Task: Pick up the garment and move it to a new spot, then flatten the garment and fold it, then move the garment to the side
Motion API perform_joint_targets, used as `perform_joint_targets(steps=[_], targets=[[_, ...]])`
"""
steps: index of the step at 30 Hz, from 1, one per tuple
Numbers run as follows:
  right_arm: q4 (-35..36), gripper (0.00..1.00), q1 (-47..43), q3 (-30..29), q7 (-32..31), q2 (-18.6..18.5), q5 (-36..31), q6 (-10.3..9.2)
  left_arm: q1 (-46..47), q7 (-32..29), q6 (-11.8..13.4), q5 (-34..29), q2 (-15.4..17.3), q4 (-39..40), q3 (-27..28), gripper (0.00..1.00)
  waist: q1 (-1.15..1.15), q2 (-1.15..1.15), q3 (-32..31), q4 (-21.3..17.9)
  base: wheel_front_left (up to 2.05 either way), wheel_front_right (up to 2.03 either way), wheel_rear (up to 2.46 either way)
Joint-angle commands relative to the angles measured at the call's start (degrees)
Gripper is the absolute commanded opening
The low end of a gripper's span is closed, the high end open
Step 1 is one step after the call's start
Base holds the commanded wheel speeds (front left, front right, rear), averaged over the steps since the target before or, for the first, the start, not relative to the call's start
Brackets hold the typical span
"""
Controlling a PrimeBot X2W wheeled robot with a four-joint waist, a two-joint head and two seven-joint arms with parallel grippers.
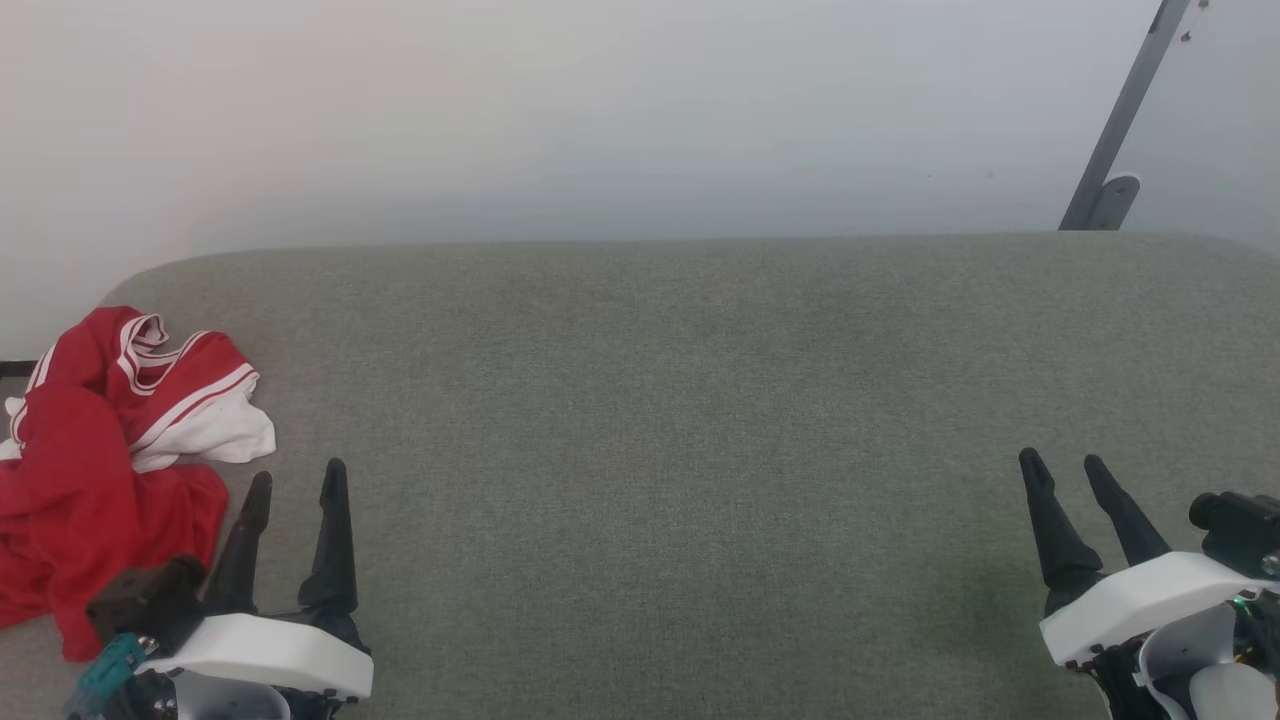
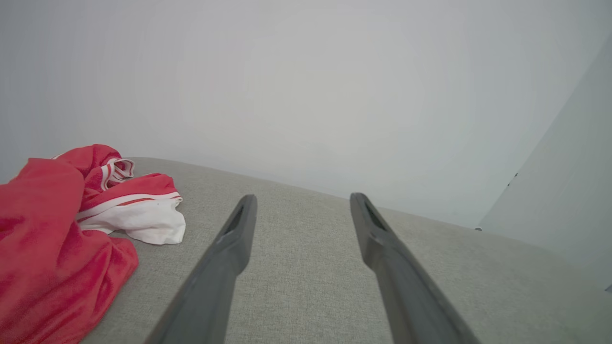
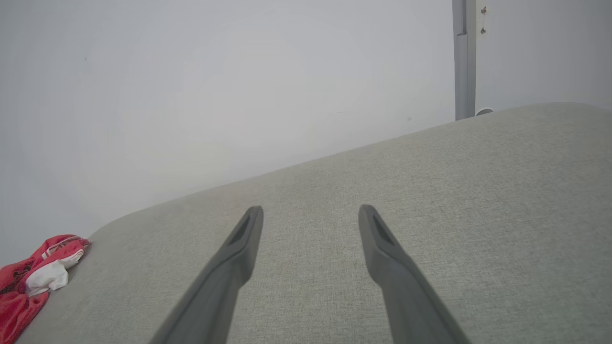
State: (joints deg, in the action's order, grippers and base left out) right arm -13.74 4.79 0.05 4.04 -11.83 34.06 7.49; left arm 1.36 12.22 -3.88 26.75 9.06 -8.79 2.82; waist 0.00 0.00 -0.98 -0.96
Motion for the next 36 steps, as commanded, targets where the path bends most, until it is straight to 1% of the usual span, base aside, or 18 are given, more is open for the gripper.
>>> perform_joint_targets(steps=[1, 25, 36], targets=[[0.37, 1.00, -0.01, 0.17, 0.54, -0.41, -1.08, 0.01, -0.21, 0.56, -0.29, -1.67, 0.18, 0.53, 0.21, 1.00, 0.00, 0.00, -0.02, -0.02, 0.00, 0.00, 0.00], [0.99, 1.00, -0.63, 0.18, 1.93, -1.03, -9.87, 0.00, -0.81, 3.12, -0.97, -10.22, 0.37, 1.39, 0.43, 1.00, 0.00, 0.00, -0.31, -0.35, 0.00, 0.00, 0.00], [1.76, 1.00, -0.70, -0.09, 1.64, -1.14, -10.04, 0.00, -0.40, 3.04, -1.35, -10.06, 0.15, 0.83, 0.15, 1.00, 0.00, 0.00, 0.08, 0.05, 0.00, 0.00, 0.00]])
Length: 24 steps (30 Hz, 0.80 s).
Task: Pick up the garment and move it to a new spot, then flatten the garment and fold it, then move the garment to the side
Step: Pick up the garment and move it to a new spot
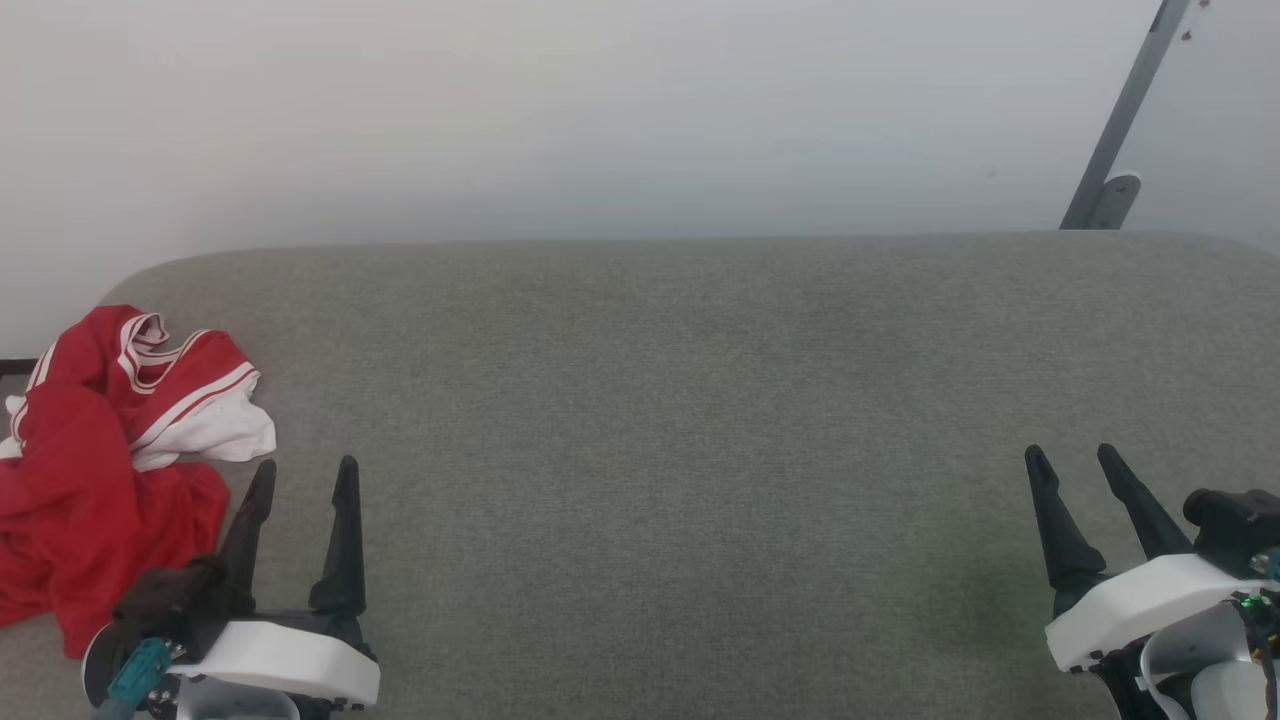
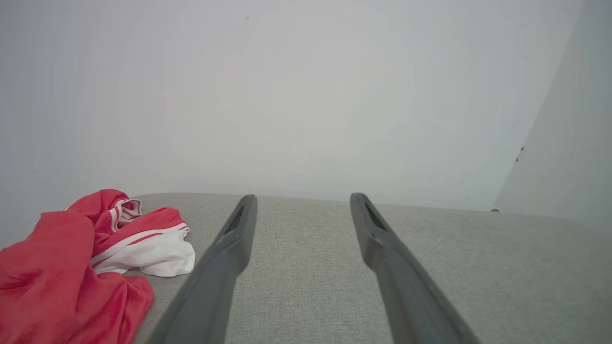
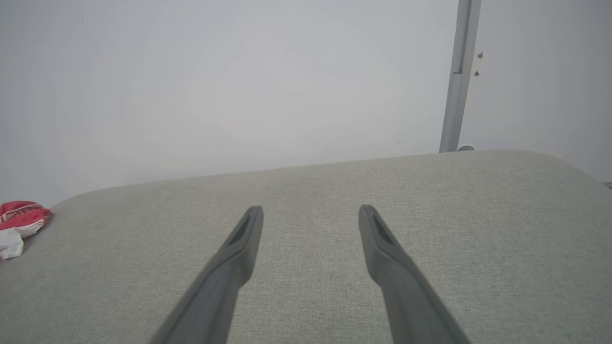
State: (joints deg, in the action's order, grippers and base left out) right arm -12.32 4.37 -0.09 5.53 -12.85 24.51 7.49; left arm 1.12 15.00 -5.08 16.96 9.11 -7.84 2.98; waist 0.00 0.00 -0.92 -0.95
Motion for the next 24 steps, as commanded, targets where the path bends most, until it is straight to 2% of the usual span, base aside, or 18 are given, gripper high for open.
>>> perform_joint_targets(steps=[1, 11, 24], targets=[[0.38, 1.00, -0.26, 0.11, 0.10, -0.13, -0.52, 0.00, -0.06, 0.27, -0.21, -0.27, 0.10, -0.18, -0.04, 1.00, 0.00, 0.00, 0.04, 0.15, 0.00, 0.00, 0.00], [1.13, 1.00, 0.22, 1.97, -0.57, -0.39, 0.34, 0.00, 1.09, 0.27, 0.29, 0.67, 0.42, -1.70, 0.63, 1.00, 0.00, 0.00, -0.03, 2.89, 0.00, 0.00, 0.00], [0.51, 1.00, 2.16, 6.53, -1.49, -0.74, 0.97, 0.00, 0.50, -1.86, 2.42, 2.96, 0.98, -2.07, 2.94, 1.00, 0.00, 0.00, -1.56, 12.25, 0.00, 0.00, 0.00]])
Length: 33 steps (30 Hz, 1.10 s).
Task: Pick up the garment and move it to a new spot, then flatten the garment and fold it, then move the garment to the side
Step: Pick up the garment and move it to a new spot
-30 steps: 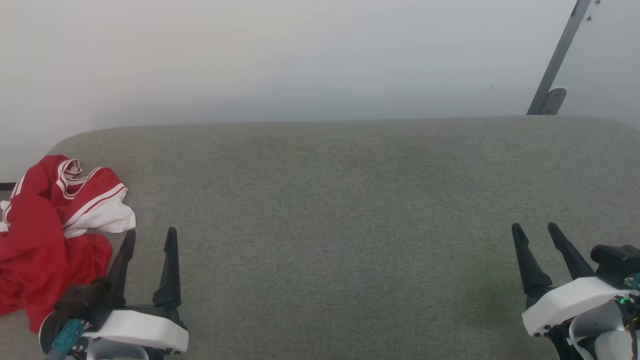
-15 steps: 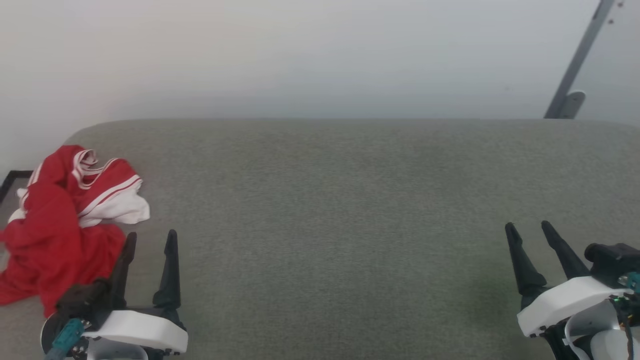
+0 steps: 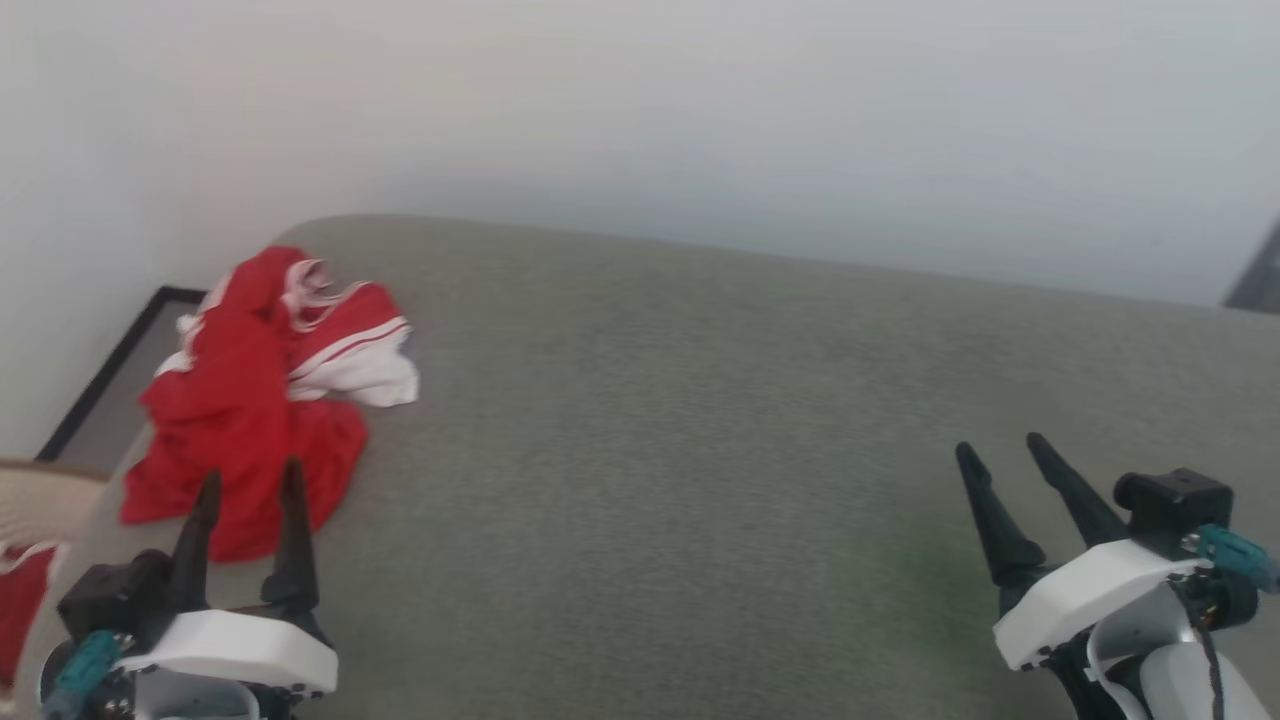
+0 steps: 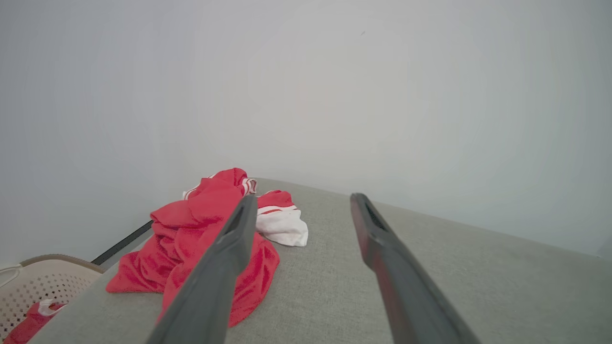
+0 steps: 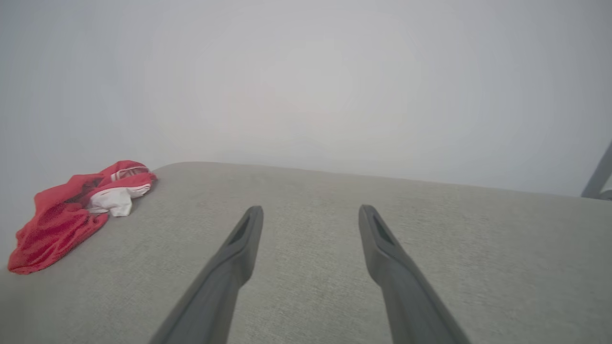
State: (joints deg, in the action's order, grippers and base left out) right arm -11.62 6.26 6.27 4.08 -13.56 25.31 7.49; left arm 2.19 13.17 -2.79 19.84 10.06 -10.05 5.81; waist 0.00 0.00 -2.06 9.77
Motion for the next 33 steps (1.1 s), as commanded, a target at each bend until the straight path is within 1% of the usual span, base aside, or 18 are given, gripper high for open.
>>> perform_joint_targets(steps=[1, 8, 13, 17, 22, 25, 27, 33], targets=[[-0.37, 1.00, 0.45, 0.51, -0.12, -0.03, 0.29, 0.00, -0.66, -0.33, 0.30, 0.26, 0.21, 0.22, 0.34, 1.00, 0.00, 0.00, -0.50, 2.29, 0.00, 0.00, 0.00], [-1.44, 1.00, 1.39, 2.79, 0.20, -0.29, 1.08, 0.00, -1.46, -1.50, 1.28, 2.05, 0.34, 0.76, 1.65, 1.00, 0.00, 0.00, -1.03, 7.46, 0.00, 0.00, 0.00], [-1.88, 1.00, 1.78, 3.33, 0.46, -0.38, 1.27, -0.01, -1.79, -1.96, 1.50, 2.75, 0.49, 0.99, 1.80, 1.00, 0.00, 0.00, -0.89, 9.46, 0.00, 0.00, 0.00], [-1.98, 1.00, 1.81, 3.20, 0.57, -0.52, 1.32, 0.00, -1.20, -2.21, 1.74, 3.45, 0.33, 0.73, 1.89, 1.00, 0.00, 0.00, -0.50, 10.35, 0.00, 0.00, 0.00], [-1.55, 1.00, 2.06, 2.95, 0.31, -0.87, 1.46, -0.01, 0.27, -2.38, 2.19, 3.27, 0.12, -0.01, 1.66, 1.00, 0.00, 0.00, 0.40, 10.57, 0.00, 0.00, 0.00], [-1.06, 1.00, 2.34, 2.61, 0.04, -1.19, 1.44, 0.00, 2.30, -3.02, 2.39, 3.57, 0.80, -1.07, 1.69, 1.00, 0.00, 0.00, 1.56, 10.17, 0.00, 0.00, 0.00], [-0.68, 1.00, 2.56, 2.25, -0.12, -1.68, 1.48, 0.00, 4.24, -3.51, 2.15, 3.95, 0.88, -2.08, 1.51, 1.00, 0.00, 0.00, 2.59, 9.75, 0.00, 0.00, 0.00], [1.38, 1.00, 4.49, 1.47, -1.15, -3.14, 1.17, -0.01, 12.59, -4.70, 1.20, 4.77, 2.93, -7.61, 1.25, 1.00, 0.00, 0.00, 7.28, 7.22, 0.00, 0.00, 0.00]])
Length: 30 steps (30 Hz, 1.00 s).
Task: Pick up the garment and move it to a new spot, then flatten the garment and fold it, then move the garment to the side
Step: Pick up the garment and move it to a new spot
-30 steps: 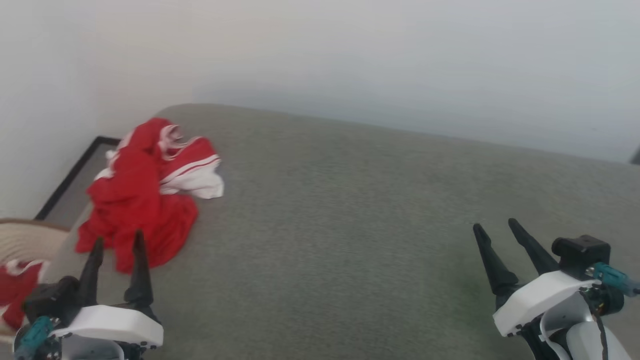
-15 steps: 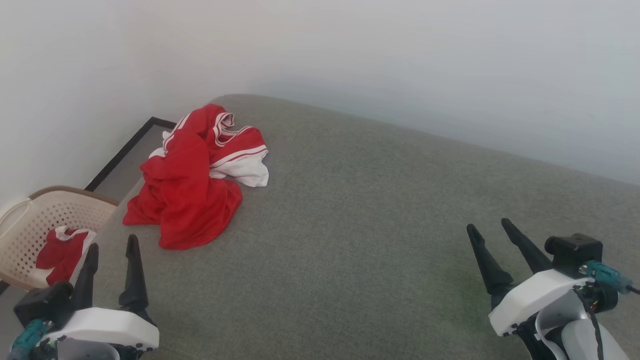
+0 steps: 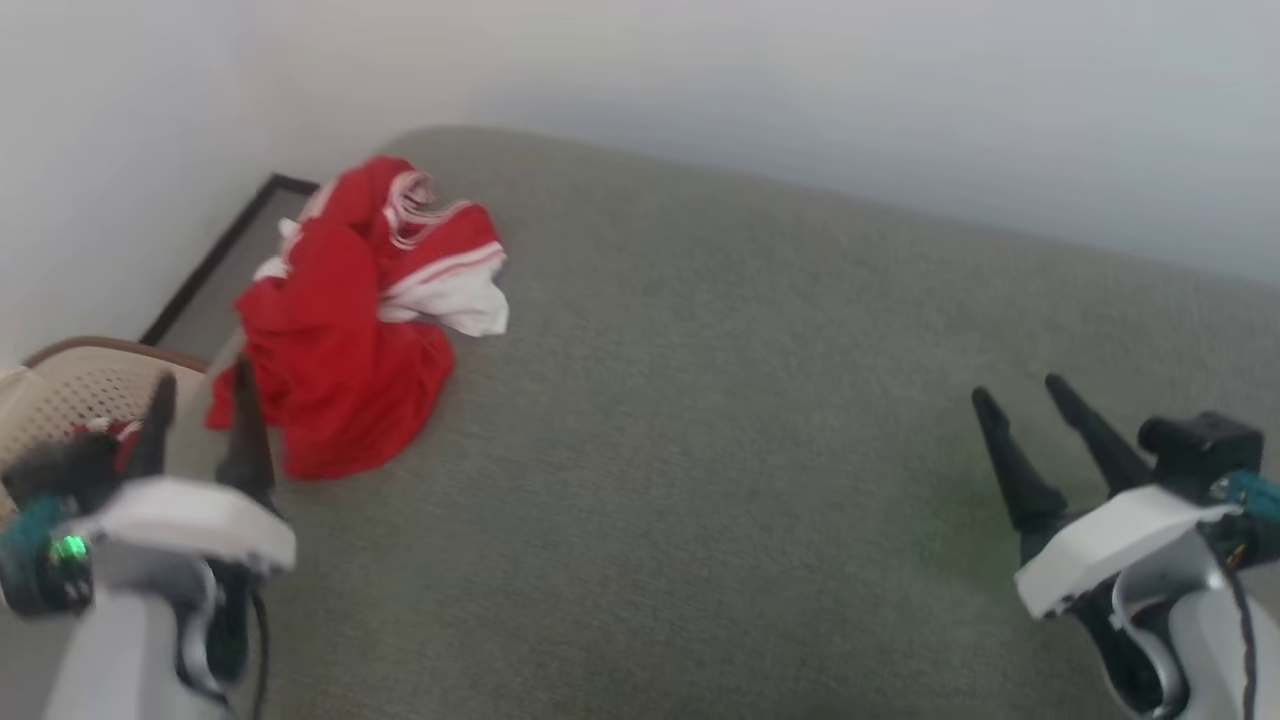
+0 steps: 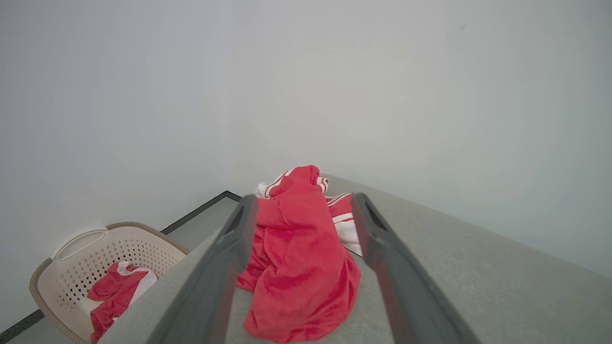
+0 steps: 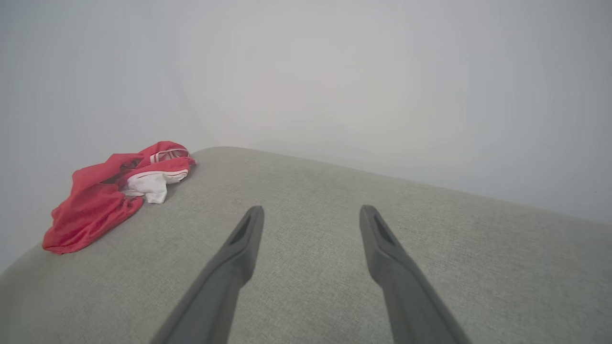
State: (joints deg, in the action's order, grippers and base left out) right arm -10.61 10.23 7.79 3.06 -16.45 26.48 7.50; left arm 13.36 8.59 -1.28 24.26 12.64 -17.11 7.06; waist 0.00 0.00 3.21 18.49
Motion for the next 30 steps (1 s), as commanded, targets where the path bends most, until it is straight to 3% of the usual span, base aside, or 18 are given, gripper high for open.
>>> perform_joint_targets(steps=[1, 10, 16, 25, 30], targets=[[0.88, 1.00, 1.05, -0.06, -0.49, -0.68, -0.09, -0.02, 3.16, -0.37, -0.53, 0.38, 1.01, -1.93, 0.03, 1.00, 0.00, 0.00, 3.08, -2.13, 0.00, 0.00, 0.00], [6.34, 1.00, 5.62, -0.84, -2.49, -4.17, -0.05, -0.01, 19.94, -1.19, -1.81, 2.09, 4.99, -15.39, 0.77, 1.00, 0.00, 0.00, 15.27, -7.96, 0.00, 0.00, 0.00], [10.12, 1.00, 8.15, -1.29, -3.43, -6.10, 0.16, -0.02, 30.07, -3.63, -1.01, 2.42, 7.46, -25.24, 0.59, 1.00, 0.00, 0.00, 22.55, -10.63, 0.00, 0.00, 0.00], [14.99, 1.00, 8.99, -2.18, -4.97, -7.77, -0.48, -0.02, 41.08, -14.64, 0.46, 3.51, 8.94, -42.69, -0.42, 1.00, 0.00, 0.00, 28.26, -11.74, 0.00, 0.00, 0.00], [17.22, 1.00, 9.00, -3.03, -6.25, -8.24, -0.60, -0.02, 43.01, -24.08, 0.07, 4.39, 7.15, -51.63, -1.62, 1.00, 0.00, 0.00, 29.61, -11.70, 0.00, 0.00, 0.00]])
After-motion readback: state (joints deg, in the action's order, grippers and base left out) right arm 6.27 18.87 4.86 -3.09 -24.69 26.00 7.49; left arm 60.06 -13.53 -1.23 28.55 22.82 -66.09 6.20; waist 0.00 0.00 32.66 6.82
